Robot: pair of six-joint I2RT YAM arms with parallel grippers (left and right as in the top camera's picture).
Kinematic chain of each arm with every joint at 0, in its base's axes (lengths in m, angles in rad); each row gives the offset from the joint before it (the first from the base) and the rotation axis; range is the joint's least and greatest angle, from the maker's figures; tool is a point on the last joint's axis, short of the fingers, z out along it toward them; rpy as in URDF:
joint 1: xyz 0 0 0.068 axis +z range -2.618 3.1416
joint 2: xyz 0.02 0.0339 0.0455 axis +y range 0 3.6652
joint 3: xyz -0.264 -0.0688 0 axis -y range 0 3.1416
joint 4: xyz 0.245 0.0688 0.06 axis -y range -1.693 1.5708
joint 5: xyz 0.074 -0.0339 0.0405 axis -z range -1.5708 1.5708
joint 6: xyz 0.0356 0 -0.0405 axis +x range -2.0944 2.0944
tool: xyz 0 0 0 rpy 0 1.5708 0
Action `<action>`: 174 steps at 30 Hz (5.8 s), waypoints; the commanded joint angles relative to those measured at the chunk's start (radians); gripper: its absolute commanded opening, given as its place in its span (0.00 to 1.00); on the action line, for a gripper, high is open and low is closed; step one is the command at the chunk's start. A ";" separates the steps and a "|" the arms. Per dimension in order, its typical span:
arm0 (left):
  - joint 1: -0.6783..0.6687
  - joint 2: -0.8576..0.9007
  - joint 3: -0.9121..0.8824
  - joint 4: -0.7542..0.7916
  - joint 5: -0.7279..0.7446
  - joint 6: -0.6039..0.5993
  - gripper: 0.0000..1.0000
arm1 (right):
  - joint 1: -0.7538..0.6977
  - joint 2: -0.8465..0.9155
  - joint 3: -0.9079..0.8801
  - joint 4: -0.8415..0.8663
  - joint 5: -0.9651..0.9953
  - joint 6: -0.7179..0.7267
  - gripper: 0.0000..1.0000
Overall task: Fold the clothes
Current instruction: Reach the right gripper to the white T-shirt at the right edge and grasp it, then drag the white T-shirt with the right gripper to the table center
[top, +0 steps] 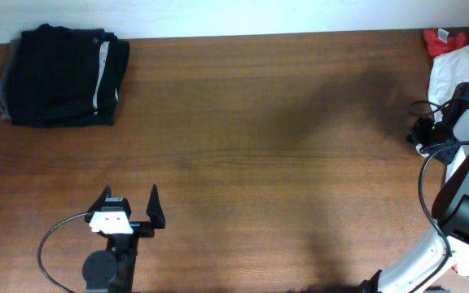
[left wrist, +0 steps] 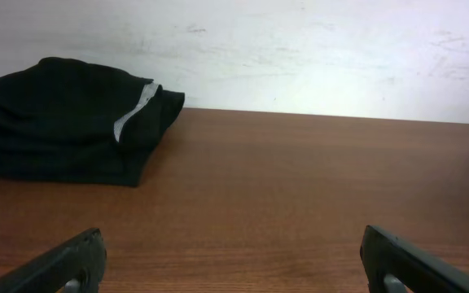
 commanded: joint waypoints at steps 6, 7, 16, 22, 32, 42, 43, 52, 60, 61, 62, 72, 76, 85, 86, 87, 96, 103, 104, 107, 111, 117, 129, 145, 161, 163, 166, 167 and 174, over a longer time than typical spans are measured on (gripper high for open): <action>-0.004 -0.002 -0.006 -0.001 -0.007 0.016 0.99 | 0.000 0.007 0.015 0.001 -0.002 0.006 0.77; -0.004 -0.002 -0.006 -0.001 -0.007 0.016 0.99 | 0.000 0.008 0.015 0.001 -0.001 0.006 0.77; -0.004 -0.002 -0.006 -0.001 -0.007 0.016 0.99 | 0.000 0.039 0.015 0.004 -0.002 0.006 0.77; -0.004 -0.002 -0.006 -0.001 -0.007 0.016 0.99 | 0.000 0.039 0.015 0.008 -0.002 0.006 0.43; -0.004 -0.002 -0.006 -0.001 -0.007 0.016 0.99 | 0.000 -0.003 0.084 -0.073 -0.068 0.006 0.04; -0.004 -0.002 -0.006 -0.001 -0.007 0.016 0.99 | 0.030 -0.254 0.270 -0.147 -0.484 0.068 0.04; -0.004 -0.002 -0.006 -0.001 -0.007 0.016 0.99 | 0.040 -0.291 0.282 -0.147 -0.484 0.067 0.04; -0.004 -0.002 -0.006 -0.001 -0.007 0.016 0.99 | 0.358 -0.573 0.416 -0.119 -0.483 0.104 0.04; -0.004 -0.002 -0.006 -0.001 -0.007 0.016 0.99 | 0.901 -0.465 0.429 0.031 -0.476 0.243 0.04; -0.004 -0.002 -0.006 -0.001 -0.007 0.016 0.99 | 0.957 -0.434 0.429 0.039 -0.477 0.243 0.04; -0.004 -0.002 -0.006 -0.001 -0.007 0.016 0.99 | 1.023 -0.388 0.430 0.046 -0.476 0.243 0.04; -0.004 -0.002 -0.006 -0.001 -0.007 0.016 0.99 | 1.156 -0.226 0.436 -0.079 -0.476 0.242 0.85; -0.004 -0.002 -0.006 -0.001 -0.007 0.016 0.99 | 1.032 -0.287 0.455 -0.291 -0.454 0.234 0.96; -0.004 -0.002 -0.006 -0.001 -0.007 0.016 0.99 | 0.774 -0.312 0.453 -0.707 -0.243 0.211 0.98; -0.004 -0.002 -0.006 -0.001 -0.007 0.016 0.99 | 0.766 -0.307 0.453 -0.742 -0.224 0.212 0.98; -0.004 -0.002 -0.006 -0.001 -0.007 0.016 0.99 | 0.764 -0.304 0.449 -0.775 -0.199 0.212 0.98; -0.004 -0.002 -0.006 -0.001 -0.007 0.016 0.99 | 0.857 -0.304 0.124 -0.761 -0.098 0.342 0.98; -0.004 -0.002 -0.006 -0.001 -0.007 0.016 0.99 | 0.866 -0.304 -0.197 -0.462 -0.222 0.400 0.98; -0.004 -0.002 -0.006 -0.001 -0.007 0.016 0.99 | 0.866 -0.304 -0.239 -0.415 -0.240 0.400 0.98; -0.004 -0.002 -0.006 -0.001 -0.007 0.016 1.00 | 0.866 -0.304 -0.325 -0.308 -0.257 0.400 0.98; -0.004 -0.002 -0.006 -0.001 -0.007 0.016 0.99 | 0.866 -0.304 -0.401 -0.209 -0.256 0.400 0.99; -0.004 -0.002 -0.006 -0.001 -0.007 0.016 0.99 | 0.866 -0.304 -0.458 -0.122 -0.207 0.410 0.89; -0.004 -0.002 -0.006 -0.001 -0.007 0.016 0.99 | 1.010 -0.304 -0.462 -0.096 -0.007 0.503 0.89; -0.004 -0.002 -0.006 -0.001 -0.007 0.016 0.99 | 1.021 -0.304 -0.463 -0.072 -0.003 0.512 0.04; -0.004 -0.002 -0.006 -0.001 -0.007 0.016 0.99 | 0.852 -0.534 -0.460 -0.312 0.023 0.515 0.04; -0.004 -0.002 -0.006 -0.001 -0.007 0.016 0.99 | 0.838 -0.613 -0.460 -0.328 0.022 0.508 0.04; -0.004 -0.002 -0.006 -0.001 -0.007 0.016 0.99 | 0.830 -0.765 -0.460 -0.357 0.023 0.473 0.04; -0.004 -0.002 -0.006 -0.001 -0.007 0.016 1.00 | 0.830 -0.803 -0.460 -0.368 0.023 0.473 0.04; -0.004 -0.002 -0.006 -0.001 -0.007 0.016 0.99 | 0.830 -0.978 -0.460 -0.452 0.022 0.474 0.04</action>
